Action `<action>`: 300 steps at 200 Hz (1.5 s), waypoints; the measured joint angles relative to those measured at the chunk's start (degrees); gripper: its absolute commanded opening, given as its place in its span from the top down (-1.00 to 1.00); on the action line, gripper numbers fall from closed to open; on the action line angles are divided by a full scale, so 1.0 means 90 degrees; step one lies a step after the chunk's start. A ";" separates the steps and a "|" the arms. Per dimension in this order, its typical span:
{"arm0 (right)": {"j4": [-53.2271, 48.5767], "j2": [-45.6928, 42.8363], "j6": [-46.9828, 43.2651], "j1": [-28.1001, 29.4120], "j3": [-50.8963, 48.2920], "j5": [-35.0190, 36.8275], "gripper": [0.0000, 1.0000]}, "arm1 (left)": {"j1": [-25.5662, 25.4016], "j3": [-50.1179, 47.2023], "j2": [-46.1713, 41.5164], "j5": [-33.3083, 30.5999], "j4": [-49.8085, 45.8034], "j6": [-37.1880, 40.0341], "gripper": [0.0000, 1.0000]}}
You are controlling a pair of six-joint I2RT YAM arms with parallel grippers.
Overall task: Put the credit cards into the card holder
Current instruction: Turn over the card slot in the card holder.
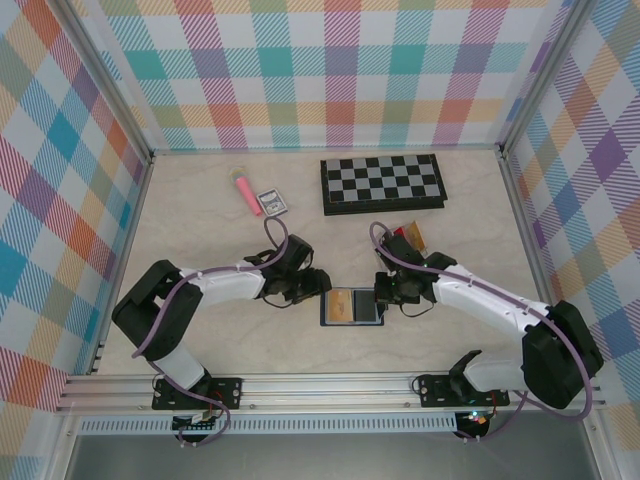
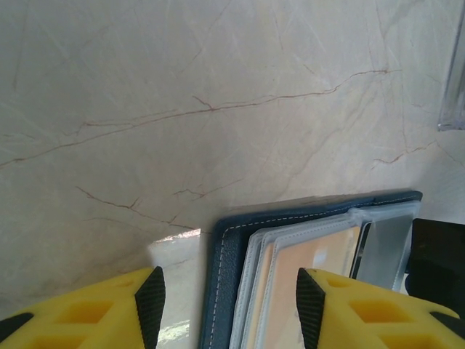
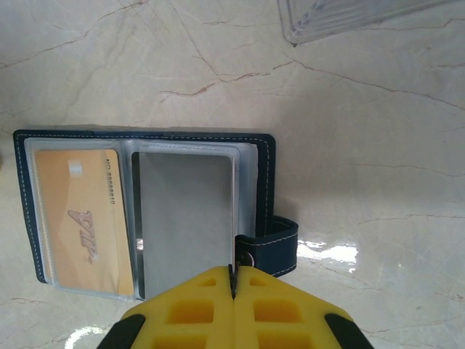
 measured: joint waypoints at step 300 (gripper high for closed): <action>0.0942 -0.1112 0.0639 0.0335 -0.1100 0.0644 0.92 | -0.0104 0.0231 0.0260 -0.0007 -0.0199 0.0165 0.04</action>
